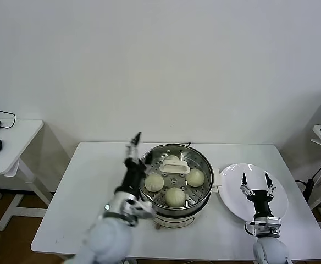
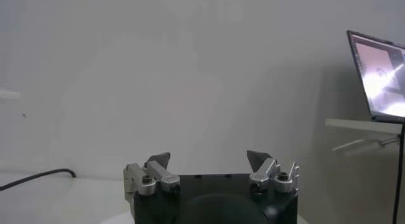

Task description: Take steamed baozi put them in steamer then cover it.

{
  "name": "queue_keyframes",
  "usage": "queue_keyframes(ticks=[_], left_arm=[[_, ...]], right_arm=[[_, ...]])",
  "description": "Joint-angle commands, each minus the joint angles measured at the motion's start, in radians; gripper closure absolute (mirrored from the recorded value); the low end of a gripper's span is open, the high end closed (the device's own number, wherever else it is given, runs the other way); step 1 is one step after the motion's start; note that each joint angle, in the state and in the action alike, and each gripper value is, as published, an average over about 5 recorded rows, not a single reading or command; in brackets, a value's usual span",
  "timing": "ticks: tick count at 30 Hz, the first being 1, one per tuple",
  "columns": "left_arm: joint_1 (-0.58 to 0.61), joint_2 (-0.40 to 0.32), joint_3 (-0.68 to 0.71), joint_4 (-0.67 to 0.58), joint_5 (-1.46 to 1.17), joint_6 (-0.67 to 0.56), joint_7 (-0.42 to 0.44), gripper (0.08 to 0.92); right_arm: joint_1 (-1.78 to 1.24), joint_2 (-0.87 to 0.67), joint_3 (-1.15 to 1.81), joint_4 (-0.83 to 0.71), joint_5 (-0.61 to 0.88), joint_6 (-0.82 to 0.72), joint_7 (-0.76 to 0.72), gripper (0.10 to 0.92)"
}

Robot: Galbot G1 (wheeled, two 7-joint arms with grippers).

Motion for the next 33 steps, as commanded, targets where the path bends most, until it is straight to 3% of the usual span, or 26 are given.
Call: queue_keyframes(ticks=[1, 10, 33], left_arm=[[0.020, 0.036, -0.420, 0.257, -0.949, -0.423, -0.254, 0.177], [0.074, -0.022, -0.428, 0.410, -1.006, -0.566, -0.171, 0.177], [0.177, -0.069, -0.430, 0.456, -0.978, -0.639, -0.121, 0.177]], right_arm=[[-0.031, -0.009, -0.024, 0.038, 0.086, -0.048, -0.050, 0.203], [-0.068, -0.014, -0.019, 0.058, 0.119, -0.040, -0.063, 0.203], [-0.081, -0.025, -0.001, 0.074, 0.124, -0.049, -0.057, 0.203]])
